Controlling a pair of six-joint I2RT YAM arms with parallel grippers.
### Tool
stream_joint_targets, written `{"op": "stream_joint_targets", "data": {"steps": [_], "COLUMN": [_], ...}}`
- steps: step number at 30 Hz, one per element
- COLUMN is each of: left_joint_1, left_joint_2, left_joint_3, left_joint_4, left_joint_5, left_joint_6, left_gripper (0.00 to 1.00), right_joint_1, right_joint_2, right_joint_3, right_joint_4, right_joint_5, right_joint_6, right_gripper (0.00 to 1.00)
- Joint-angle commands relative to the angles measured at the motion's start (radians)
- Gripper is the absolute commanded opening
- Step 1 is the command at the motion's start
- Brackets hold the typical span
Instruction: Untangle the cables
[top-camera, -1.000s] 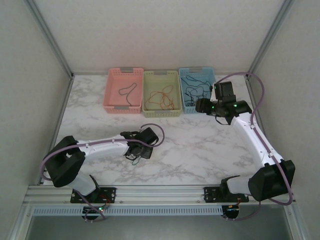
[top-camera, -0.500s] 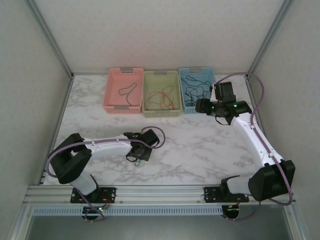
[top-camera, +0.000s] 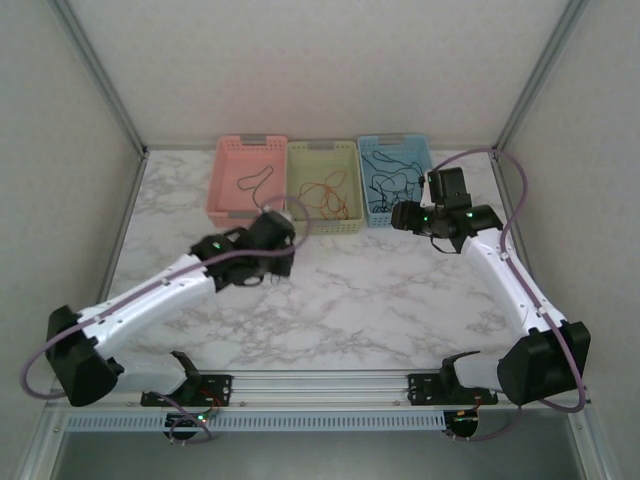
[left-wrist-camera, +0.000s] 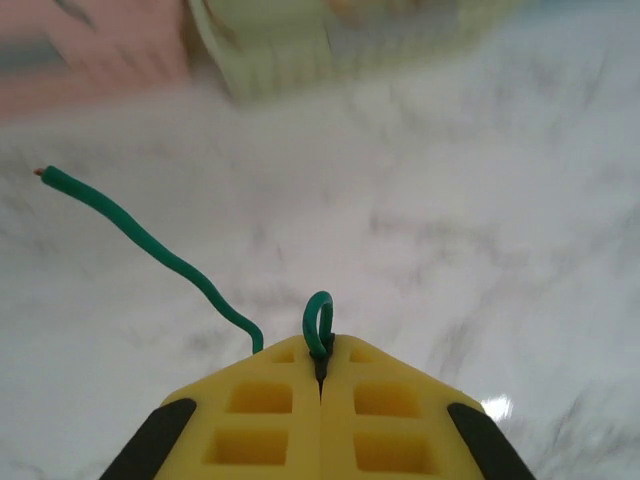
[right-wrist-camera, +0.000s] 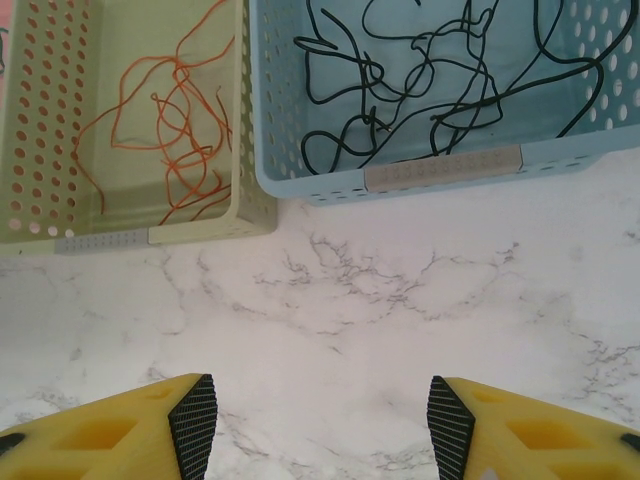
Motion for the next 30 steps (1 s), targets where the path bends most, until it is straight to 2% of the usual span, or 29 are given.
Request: {"op": "stream_joint_targets", "data": {"steps": [1, 6, 11, 26, 29, 30], "left_joint_1": [0.138, 0.295, 0.393, 0.495, 0.509, 0.512], "left_joint_2": [0.046, 0.221, 0.396, 0.756, 0.806, 0.823], "left_joint_3": [0.117, 0.319, 0.499, 0.839, 0.865, 0.871], "left_joint_4": [-0.082, -0.089, -0.087, -0.145, -0.143, -0.143], "left_joint_5": [0.032, 0.108, 0.15, 0.133, 0.13, 0.122], "left_joint_6": [0.095, 0.133, 0.129, 0.145, 0.141, 0.138], "left_gripper": [0.0, 0.0, 0.0, 0.0, 0.05, 0.12], "right_joint_1": [0.006, 0.006, 0.006, 0.007, 0.006, 0.006], "right_joint_2": [-0.024, -0.035, -0.051, -0.081, -0.081, -0.083], "right_joint_3": [-0.016, -0.032, -0.053, -0.089, -0.085, -0.083], "right_joint_4": [0.019, 0.016, 0.014, 0.009, 0.003, 0.001], "right_joint_5": [-0.028, -0.031, -0.033, -0.034, -0.037, -0.034], "right_joint_6": [0.005, 0.002, 0.0, -0.003, -0.004, -0.005], "right_gripper": [0.61, 0.61, 0.61, 0.61, 0.61, 0.61]}}
